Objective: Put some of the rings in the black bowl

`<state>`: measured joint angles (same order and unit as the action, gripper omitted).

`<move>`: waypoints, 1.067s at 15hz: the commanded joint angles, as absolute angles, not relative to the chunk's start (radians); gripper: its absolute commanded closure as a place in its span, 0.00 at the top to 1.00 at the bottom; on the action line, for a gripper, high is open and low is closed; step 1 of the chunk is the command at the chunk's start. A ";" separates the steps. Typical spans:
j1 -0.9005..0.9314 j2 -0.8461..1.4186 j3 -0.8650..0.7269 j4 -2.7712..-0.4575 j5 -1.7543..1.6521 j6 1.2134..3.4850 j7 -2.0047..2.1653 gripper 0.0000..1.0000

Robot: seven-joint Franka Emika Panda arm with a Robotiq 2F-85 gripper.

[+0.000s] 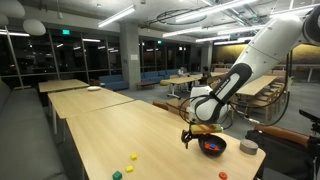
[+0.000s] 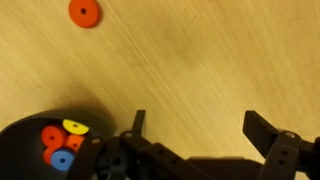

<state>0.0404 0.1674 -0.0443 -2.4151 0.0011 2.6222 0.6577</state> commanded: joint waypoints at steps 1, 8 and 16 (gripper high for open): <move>0.103 0.218 0.021 -2.346 0.014 2.557 0.608 1.00; 0.237 0.343 0.078 -2.241 -0.076 2.501 0.532 1.00; 0.351 0.445 0.072 -2.192 -0.217 2.519 0.461 1.00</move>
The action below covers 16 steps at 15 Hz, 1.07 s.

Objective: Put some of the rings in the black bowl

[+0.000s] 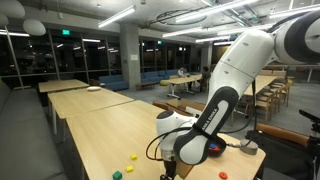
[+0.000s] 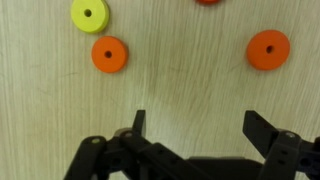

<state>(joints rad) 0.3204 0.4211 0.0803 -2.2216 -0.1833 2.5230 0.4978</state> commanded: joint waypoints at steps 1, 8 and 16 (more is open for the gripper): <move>0.357 0.445 0.076 -2.204 -0.216 2.537 0.450 1.00; 0.345 0.413 0.120 -2.331 -0.144 2.789 0.373 1.00; 0.352 0.402 0.146 -2.418 -0.051 2.837 0.355 1.00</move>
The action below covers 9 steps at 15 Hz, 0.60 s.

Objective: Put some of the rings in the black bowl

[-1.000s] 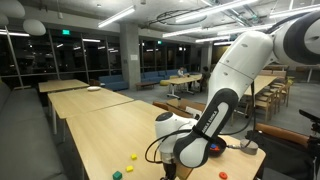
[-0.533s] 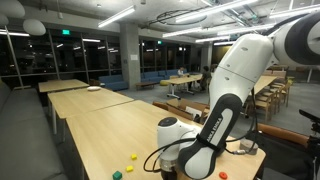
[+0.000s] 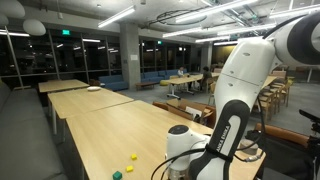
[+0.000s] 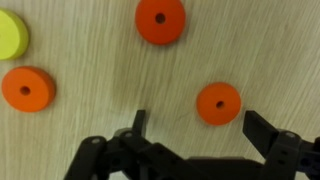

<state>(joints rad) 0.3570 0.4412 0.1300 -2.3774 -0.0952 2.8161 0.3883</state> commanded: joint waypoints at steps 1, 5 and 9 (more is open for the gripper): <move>0.352 0.401 0.149 -2.417 -0.047 2.829 0.349 1.00; 0.360 0.399 0.155 -2.411 -0.046 2.810 0.331 1.00; 0.364 0.405 0.157 -2.398 -0.051 2.788 0.319 1.00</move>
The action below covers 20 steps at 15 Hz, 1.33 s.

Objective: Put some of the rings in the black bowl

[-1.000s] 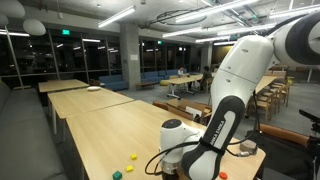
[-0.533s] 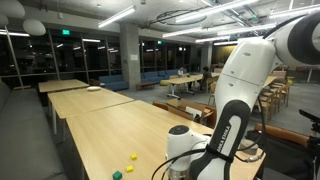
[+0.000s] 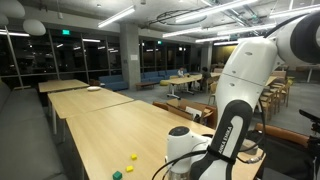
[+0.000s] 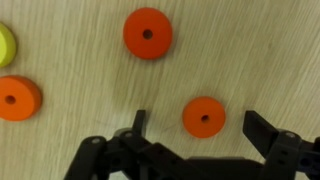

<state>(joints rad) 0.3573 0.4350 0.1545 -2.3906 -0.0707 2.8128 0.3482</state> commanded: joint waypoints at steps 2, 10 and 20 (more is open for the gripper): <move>0.381 0.408 0.137 -2.395 -0.065 2.784 0.341 1.00; 0.432 0.412 0.077 -2.393 -0.093 2.793 0.383 1.00; 0.468 0.410 0.057 -2.400 -0.099 2.813 0.405 1.00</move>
<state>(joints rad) 0.4422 0.4350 0.0785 -2.3890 -0.0758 2.8031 0.3722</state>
